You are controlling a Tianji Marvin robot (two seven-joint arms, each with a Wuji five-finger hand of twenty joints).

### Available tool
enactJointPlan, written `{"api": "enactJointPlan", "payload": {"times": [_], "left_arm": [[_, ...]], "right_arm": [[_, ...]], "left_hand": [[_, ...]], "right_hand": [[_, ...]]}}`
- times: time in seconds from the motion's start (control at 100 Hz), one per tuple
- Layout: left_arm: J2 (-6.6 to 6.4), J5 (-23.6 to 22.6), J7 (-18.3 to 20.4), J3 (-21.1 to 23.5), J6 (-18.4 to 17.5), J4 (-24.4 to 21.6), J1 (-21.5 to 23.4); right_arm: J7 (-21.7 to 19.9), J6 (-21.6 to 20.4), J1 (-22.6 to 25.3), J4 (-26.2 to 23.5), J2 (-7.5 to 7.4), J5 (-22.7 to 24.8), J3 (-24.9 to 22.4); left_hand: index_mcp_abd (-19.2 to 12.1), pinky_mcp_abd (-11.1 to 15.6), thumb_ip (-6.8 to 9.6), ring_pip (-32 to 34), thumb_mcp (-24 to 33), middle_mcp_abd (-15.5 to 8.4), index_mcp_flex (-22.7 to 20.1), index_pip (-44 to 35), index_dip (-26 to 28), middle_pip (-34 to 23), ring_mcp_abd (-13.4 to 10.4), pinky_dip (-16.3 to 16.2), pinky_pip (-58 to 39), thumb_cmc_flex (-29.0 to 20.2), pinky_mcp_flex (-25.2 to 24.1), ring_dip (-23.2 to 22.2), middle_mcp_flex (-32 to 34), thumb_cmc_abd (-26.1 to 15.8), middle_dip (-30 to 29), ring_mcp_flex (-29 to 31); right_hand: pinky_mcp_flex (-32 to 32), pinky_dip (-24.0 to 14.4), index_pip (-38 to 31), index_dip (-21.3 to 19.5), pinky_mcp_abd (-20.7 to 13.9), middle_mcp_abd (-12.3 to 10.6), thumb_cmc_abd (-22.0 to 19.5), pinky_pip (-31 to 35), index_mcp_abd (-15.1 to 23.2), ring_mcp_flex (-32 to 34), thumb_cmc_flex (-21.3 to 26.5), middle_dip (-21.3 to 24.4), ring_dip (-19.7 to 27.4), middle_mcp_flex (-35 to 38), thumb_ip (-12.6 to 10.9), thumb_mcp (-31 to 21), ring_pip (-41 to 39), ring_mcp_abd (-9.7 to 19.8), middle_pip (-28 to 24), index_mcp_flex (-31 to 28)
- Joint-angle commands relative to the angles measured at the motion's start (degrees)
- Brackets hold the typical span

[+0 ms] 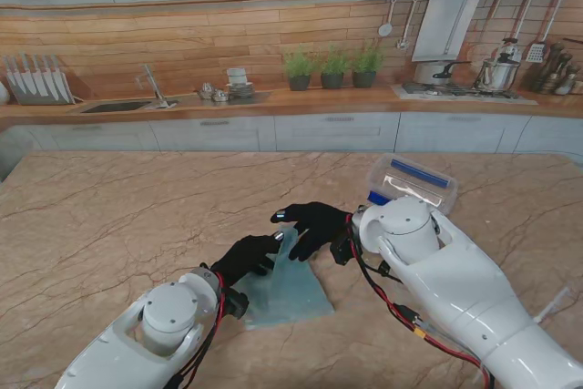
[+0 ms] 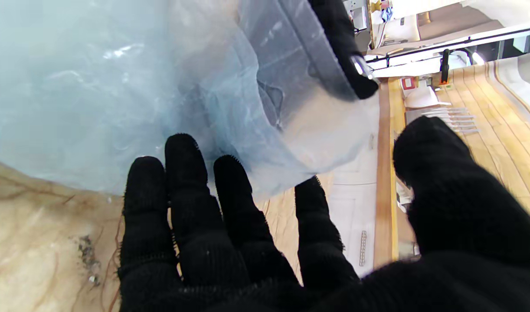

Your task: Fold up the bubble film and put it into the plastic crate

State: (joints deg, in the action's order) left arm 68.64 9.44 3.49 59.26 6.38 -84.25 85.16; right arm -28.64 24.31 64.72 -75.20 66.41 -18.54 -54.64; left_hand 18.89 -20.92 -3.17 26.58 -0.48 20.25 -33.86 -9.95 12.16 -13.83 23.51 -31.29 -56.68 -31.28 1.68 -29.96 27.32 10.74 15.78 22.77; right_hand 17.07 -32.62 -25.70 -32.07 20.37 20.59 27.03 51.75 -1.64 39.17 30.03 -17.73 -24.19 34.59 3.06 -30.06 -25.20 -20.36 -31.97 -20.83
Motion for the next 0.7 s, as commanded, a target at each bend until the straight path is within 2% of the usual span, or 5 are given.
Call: {"api": "enactJointPlan", "payload": {"times": [0.0,0.12,0.31,0.54,0.69], "left_arm": [[0.08,-0.1,0.5,0.0,0.0,0.0,0.5],[0.01,0.5,1.0,0.4,-0.1,-0.3,0.7],[0.28,2.4,0.4,1.2,0.6,-1.3,1.5],[-0.33,-1.1,0.4,1.4,-1.1,-1.7,1.8],[-1.07,-2.8,1.9,2.1,-1.0,-2.7,2.2]], "right_arm": [[0.0,-0.3,0.1,-0.3,0.33,-0.2,0.3],[0.0,-0.7,-0.2,-0.3,0.19,0.8,0.9],[0.8,-0.3,-0.2,-0.2,0.37,1.3,1.1],[1.3,-0.2,0.1,-0.4,0.43,1.4,1.0],[1.4,-0.6,0.4,-1.2,0.25,1.8,0.9]], "left_hand": [[-0.4,-2.5,1.85,0.3,-0.7,0.7,-2.0,2.1,-0.7,1.2,0.9,0.3,1.0,2.4,0.2,-0.9,1.6,2.8,-0.5,1.2],[-0.2,-2.6,1.79,0.3,-0.5,0.9,-2.6,3.0,-0.9,1.1,1.0,0.2,1.0,2.8,0.5,-0.9,1.7,2.6,-0.6,1.4],[0.2,-3.1,1.81,0.3,-0.4,1.9,-2.4,4.9,-1.2,1.5,2.3,0.2,1.2,4.5,-0.4,-1.0,1.6,-3.0,-1.2,0.7],[-0.7,-4.8,1.88,1.2,-0.4,2.2,-2.7,5.5,-0.9,0.0,2.9,-0.1,-0.1,0.4,3.8,-0.8,4.3,7.7,-0.9,4.8],[-0.6,-5.0,1.57,1.9,0.0,2.1,-2.5,5.8,-0.9,-1.3,2.8,-0.1,-1.0,-0.8,5.1,-0.3,5.8,10.5,-0.9,6.5]], "right_hand": [[-0.3,0.2,0.7,0.7,0.2,-1.6,-2.0,-0.6,1.8,-1.7,-2.7,1.0,0.8,-1.3,-1.3,1.3,1.6,-1.3,1.7,1.0],[-0.8,0.1,1.0,1.0,0.3,-1.9,-2.3,-1.7,2.0,-3.1,-2.6,1.2,1.1,-2.3,-1.3,1.4,2.4,-1.4,2.2,1.7],[-1.2,-0.4,1.1,1.2,0.5,-2.0,-2.2,-2.9,2.0,-4.5,-2.4,1.3,1.4,-3.6,-1.4,1.3,3.0,-1.7,2.6,2.1],[-1.3,-1.0,1.0,1.4,0.7,-2.1,-2.2,-3.7,2.2,-5.1,-2.3,1.4,1.5,-4.8,-1.4,1.3,3.0,-1.8,2.9,2.5],[-1.2,-1.4,0.8,1.5,0.7,-2.0,-2.5,-4.0,2.2,-5.1,-2.3,1.4,1.5,-4.8,-1.5,1.3,2.9,-1.8,2.9,2.5]]}}
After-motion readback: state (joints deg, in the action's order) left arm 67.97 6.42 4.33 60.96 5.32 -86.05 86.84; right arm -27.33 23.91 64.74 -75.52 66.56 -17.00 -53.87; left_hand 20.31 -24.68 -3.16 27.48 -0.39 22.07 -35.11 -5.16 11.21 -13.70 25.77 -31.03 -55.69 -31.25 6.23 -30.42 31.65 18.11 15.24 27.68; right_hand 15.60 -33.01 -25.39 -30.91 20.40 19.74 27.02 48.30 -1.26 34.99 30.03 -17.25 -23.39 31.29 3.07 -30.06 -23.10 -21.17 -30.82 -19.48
